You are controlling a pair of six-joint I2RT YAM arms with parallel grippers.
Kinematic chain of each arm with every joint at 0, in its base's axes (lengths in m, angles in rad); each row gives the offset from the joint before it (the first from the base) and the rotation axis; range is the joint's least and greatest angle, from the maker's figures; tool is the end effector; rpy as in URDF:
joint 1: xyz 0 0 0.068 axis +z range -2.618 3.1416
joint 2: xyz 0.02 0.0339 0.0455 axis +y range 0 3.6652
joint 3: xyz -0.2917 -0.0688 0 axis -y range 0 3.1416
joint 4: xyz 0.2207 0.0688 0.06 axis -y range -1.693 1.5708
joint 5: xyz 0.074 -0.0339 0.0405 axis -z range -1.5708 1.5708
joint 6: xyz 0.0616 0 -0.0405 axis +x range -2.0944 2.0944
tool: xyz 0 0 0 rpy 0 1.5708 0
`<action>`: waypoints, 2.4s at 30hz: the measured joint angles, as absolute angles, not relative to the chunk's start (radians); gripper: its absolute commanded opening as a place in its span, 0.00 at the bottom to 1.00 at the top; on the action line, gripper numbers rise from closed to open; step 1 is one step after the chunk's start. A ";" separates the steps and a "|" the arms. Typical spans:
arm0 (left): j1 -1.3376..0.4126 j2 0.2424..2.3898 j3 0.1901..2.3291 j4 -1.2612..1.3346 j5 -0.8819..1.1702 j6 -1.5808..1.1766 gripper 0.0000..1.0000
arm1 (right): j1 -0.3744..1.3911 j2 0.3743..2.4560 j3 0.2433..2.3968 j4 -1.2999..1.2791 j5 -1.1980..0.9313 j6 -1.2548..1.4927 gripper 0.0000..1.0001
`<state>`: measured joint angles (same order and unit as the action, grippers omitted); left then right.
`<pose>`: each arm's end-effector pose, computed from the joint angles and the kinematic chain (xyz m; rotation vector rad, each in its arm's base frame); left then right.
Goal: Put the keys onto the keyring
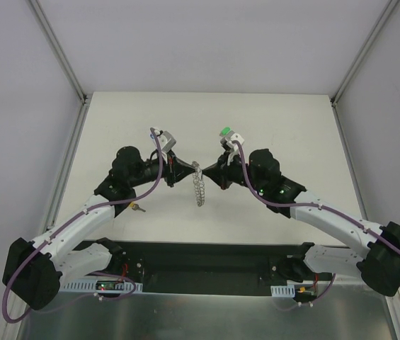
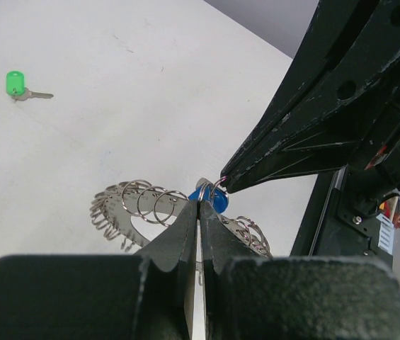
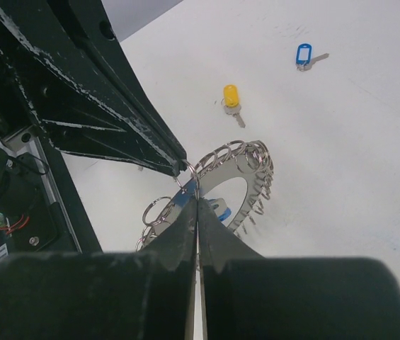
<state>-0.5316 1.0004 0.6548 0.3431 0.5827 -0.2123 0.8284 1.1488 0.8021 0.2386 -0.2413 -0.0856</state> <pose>0.1689 -0.1387 0.3404 0.7273 1.5045 -1.0277 0.1660 0.2026 0.3466 -0.9287 1.4637 0.7559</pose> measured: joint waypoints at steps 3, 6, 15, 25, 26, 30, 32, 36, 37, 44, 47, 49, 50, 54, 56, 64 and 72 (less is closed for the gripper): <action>-0.537 1.008 0.650 0.365 0.572 -0.230 0.00 | 0.828 1.147 0.794 0.262 -0.221 -0.084 0.01; -0.538 1.009 0.646 0.379 0.565 -0.242 0.00 | 0.828 1.145 0.794 0.270 -0.213 -0.084 0.01; -0.544 1.028 0.645 0.385 0.536 -0.273 0.00 | 0.828 1.145 0.791 0.284 -0.198 -0.091 0.01; -0.545 1.027 0.659 0.324 0.531 -0.234 0.00 | 0.825 1.161 0.812 0.208 -0.216 -0.118 0.40; -0.544 1.028 0.664 0.307 0.532 -0.220 0.00 | 0.823 1.165 0.827 0.175 -0.216 -0.125 0.43; -0.544 1.033 0.701 0.220 0.549 -0.139 0.00 | 0.815 1.183 0.907 0.052 -0.216 -0.134 0.49; -0.544 1.036 0.717 0.191 0.559 -0.108 0.00 | 0.815 1.196 0.957 0.003 -0.218 -0.138 0.49; -0.544 1.039 0.735 0.148 0.586 -0.050 0.00 | 0.812 1.255 1.072 -0.099 -0.240 -0.139 0.48; -0.544 1.041 0.738 0.138 0.594 -0.039 0.00 | 0.811 1.270 1.091 -0.113 -0.247 -0.139 0.47; -0.544 1.045 0.746 0.112 0.621 -0.005 0.00 | 0.809 1.374 1.149 -0.204 -0.304 -0.131 0.39; -0.544 1.045 0.748 0.109 0.622 -0.001 0.00 | 0.808 1.401 1.151 -0.234 -0.324 -0.126 0.29; -0.544 1.045 0.748 0.106 0.624 0.001 0.00 | 0.808 1.410 1.151 -0.245 -0.332 -0.122 0.25; -0.544 1.045 0.748 0.105 0.624 0.001 0.00 | 0.808 1.414 1.151 -0.248 -0.336 -0.117 0.20; -0.544 1.045 0.749 0.102 0.626 0.006 0.00 | 0.808 1.417 1.151 -0.249 -0.349 -0.112 0.01; -0.544 1.045 0.749 0.099 0.626 0.009 0.00 | 0.809 1.417 1.152 -0.249 -0.356 -0.109 0.01; -0.544 1.041 0.749 0.099 0.599 -0.002 0.00 | 0.808 1.377 1.108 -0.196 -0.342 -0.105 0.01; -0.551 1.033 0.749 0.127 0.580 -0.085 0.00 | 0.809 1.200 0.924 0.019 -0.308 -0.105 0.01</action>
<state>-0.5514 1.0328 0.7494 0.1268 0.5800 -0.0849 0.8093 1.1999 0.9241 0.0185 -0.3077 -0.1047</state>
